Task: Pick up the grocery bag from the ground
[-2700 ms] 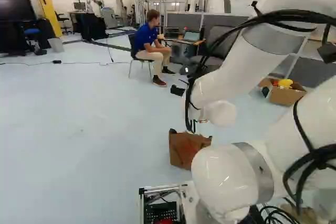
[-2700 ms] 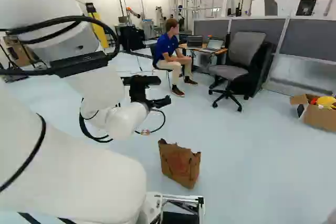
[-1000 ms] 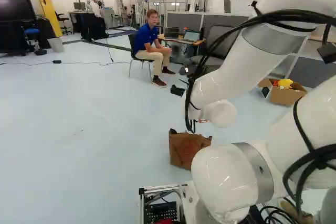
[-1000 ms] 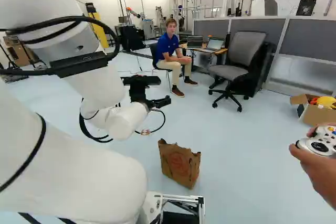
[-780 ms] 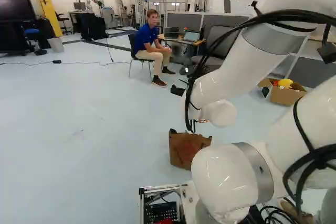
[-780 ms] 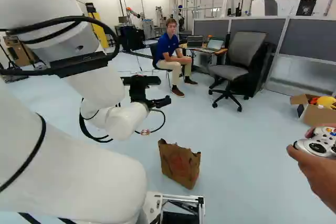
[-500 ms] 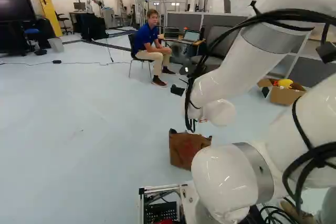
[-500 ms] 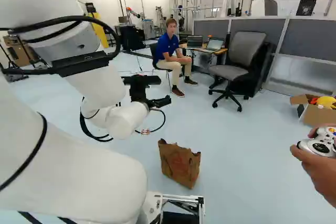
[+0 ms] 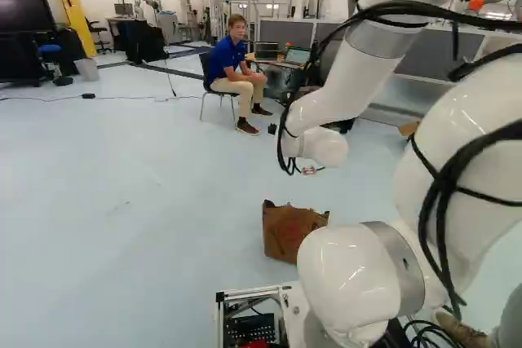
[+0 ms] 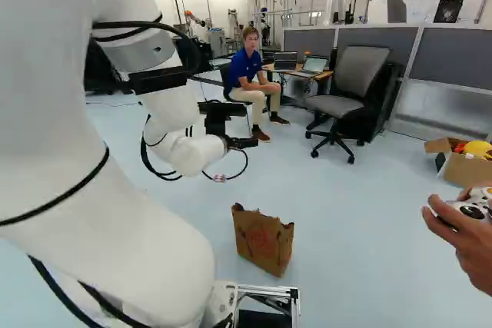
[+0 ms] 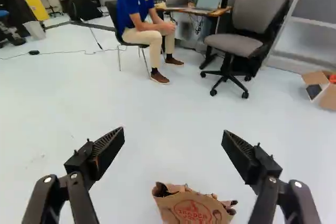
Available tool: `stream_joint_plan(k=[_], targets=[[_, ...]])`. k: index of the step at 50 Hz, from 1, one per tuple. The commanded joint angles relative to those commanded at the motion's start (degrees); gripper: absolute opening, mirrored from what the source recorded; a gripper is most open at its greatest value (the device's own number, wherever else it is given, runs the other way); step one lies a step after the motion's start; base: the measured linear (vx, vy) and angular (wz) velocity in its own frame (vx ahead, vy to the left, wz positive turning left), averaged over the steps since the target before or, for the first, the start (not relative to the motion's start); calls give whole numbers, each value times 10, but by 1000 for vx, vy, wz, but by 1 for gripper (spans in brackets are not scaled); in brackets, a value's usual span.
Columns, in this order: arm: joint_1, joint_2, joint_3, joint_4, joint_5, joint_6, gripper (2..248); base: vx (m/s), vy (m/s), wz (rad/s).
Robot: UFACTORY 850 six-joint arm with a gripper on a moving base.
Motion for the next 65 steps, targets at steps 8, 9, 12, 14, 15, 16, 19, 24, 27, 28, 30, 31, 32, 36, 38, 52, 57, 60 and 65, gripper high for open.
stream_joint_plan(k=[8, 9, 12, 14, 15, 16, 19, 24, 27, 28, 30, 31, 32, 36, 38, 52, 57, 60, 65], targets=[[5, -40, -41, 36, -50, 0, 247, 0, 0, 0], [6, -43, -44, 39, -55, 0, 247, 0, 0, 0], [8, -57, -59, 52, -76, 0, 247, 0, 0, 0], [10, -66, -68, 61, -90, 0, 247, 0, 0, 0], [11, -70, -73, 65, -97, 0, 247, 0, 0, 0], [12, -76, -78, 70, -104, 0, 247, 0, 0, 0], [15, -94, -94, 83, -126, 0, 247, 0, 0, 0], [19, -131, -123, 105, -164, 0, 247, 0, 0, 0], [21, -153, -140, 118, -185, 0, 247, 0, 0, 0], [22, -160, -146, 122, -193, 0, 247, 0, 0, 0], [22, -175, -158, 131, -207, 0, 247, 0, 0, 0], [23, -183, -164, 135, -215, 0, 247, 0, 0, 0], [23, -190, -169, 140, -222, 0, 247, 0, 0, 0], [23, -216, -188, 158, -252, 0, 247, 0, 0, 0], [23, -227, -196, 166, -267, 0, 247, 0, 0, 0], [23, -293, -231, 229, -372, 0, 247, 0, 0, 0], [21, -317, -243, 251, -405, 0, 247, 0, 0, 0], [16, -332, -252, 263, -415, 0, 247, 0, 0, 0], [2, -360, -272, 272, -422, 0, 247, 0, 0, 0]])
